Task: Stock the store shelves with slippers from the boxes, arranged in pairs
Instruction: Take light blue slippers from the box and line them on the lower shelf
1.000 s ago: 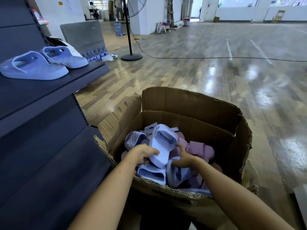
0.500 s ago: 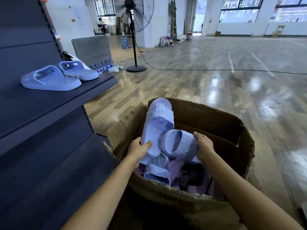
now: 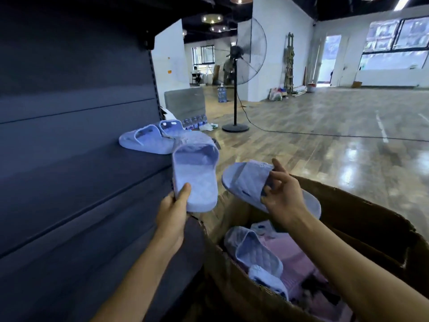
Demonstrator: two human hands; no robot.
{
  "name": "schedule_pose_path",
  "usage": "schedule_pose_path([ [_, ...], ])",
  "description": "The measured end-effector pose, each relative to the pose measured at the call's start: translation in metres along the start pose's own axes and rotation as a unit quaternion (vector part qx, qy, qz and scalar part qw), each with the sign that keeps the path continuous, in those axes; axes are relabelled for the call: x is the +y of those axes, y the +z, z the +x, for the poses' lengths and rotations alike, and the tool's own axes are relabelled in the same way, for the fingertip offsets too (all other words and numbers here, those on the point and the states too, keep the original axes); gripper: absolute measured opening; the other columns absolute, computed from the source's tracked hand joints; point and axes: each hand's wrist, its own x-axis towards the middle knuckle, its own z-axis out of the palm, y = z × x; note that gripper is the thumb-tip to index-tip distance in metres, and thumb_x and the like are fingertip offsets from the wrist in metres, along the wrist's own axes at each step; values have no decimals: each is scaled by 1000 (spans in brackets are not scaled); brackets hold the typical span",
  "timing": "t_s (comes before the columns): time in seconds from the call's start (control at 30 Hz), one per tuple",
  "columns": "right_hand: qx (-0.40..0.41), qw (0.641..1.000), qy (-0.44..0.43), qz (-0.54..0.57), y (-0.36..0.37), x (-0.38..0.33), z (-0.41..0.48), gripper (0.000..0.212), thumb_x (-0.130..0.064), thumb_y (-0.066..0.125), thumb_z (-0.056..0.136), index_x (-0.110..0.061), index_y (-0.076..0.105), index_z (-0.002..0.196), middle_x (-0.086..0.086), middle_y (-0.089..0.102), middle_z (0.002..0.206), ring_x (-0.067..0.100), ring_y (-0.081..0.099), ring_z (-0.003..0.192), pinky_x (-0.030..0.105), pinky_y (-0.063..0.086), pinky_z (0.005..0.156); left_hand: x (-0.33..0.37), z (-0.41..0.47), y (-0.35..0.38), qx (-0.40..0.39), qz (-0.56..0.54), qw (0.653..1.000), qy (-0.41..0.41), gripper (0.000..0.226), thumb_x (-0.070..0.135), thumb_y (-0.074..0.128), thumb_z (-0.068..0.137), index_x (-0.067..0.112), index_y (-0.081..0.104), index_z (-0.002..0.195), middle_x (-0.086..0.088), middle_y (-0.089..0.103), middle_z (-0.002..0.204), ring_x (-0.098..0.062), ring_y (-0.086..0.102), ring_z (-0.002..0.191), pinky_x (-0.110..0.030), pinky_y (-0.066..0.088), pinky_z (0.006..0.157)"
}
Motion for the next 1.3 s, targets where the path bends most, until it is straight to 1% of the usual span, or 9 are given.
schedule_pose_path([
  [0.33,-167,982,79,-49,149,67,23,10,-10,44,89,-10,51,82,3,57,72,15,55,62,24,44,61,87,19,-101,100,73,985,122,14,21,53,93,9,60,97,-5,67,102,-22,62,100,-39,49,92],
  [0.5,-176,976,123,-27,206,132,24,47,-13,45,87,-14,50,41,-1,48,42,11,50,38,21,40,56,89,20,-150,170,124,972,103,23,27,55,91,7,59,101,-8,66,107,-23,63,101,-42,49,94],
  [0.67,-191,956,135,-177,229,192,27,30,-13,60,77,-32,41,90,2,36,67,16,40,57,25,34,60,86,21,-185,195,300,932,57,45,45,55,85,7,55,110,-15,50,125,-24,55,105,-34,44,90],
  [0.7,-218,933,116,-261,228,193,31,33,-4,49,87,-23,22,90,2,38,66,16,40,55,24,33,56,87,21,-193,206,378,901,56,48,43,53,88,6,51,117,-16,43,130,-25,49,111,-32,41,91],
  [0.73,-261,883,87,-380,224,191,34,59,-2,42,91,-10,9,138,3,42,66,15,43,53,21,34,53,86,20,-199,222,458,859,62,55,43,50,90,5,43,129,-16,34,137,-27,40,121,-34,36,96],
  [0.83,-351,628,-82,-690,208,177,39,62,-12,49,89,-17,21,144,5,56,90,13,56,79,22,44,73,81,9,-205,237,599,754,126,73,58,35,85,22,20,147,-6,19,150,-29,25,131,-39,31,103],
  [0.9,-364,534,-155,-747,196,170,38,57,-17,52,87,-14,26,138,8,61,103,24,59,100,33,44,90,76,10,-203,169,632,744,135,80,66,12,74,30,32,143,4,26,151,-22,22,134,-34,27,107],
  [1.07,-335,463,-142,-808,187,178,36,14,-30,44,93,-18,38,98,11,54,120,31,45,117,44,34,99,67,21,-193,116,642,747,129,50,48,29,97,29,33,143,6,23,153,-10,10,142,-23,19,110],
  [1.3,-347,486,-142,-790,225,205,58,25,-30,41,91,-19,49,70,5,59,92,30,52,103,48,39,98,70,48,-183,97,633,760,109,62,57,37,91,23,31,143,1,23,151,-16,9,141,-32,28,107],
])
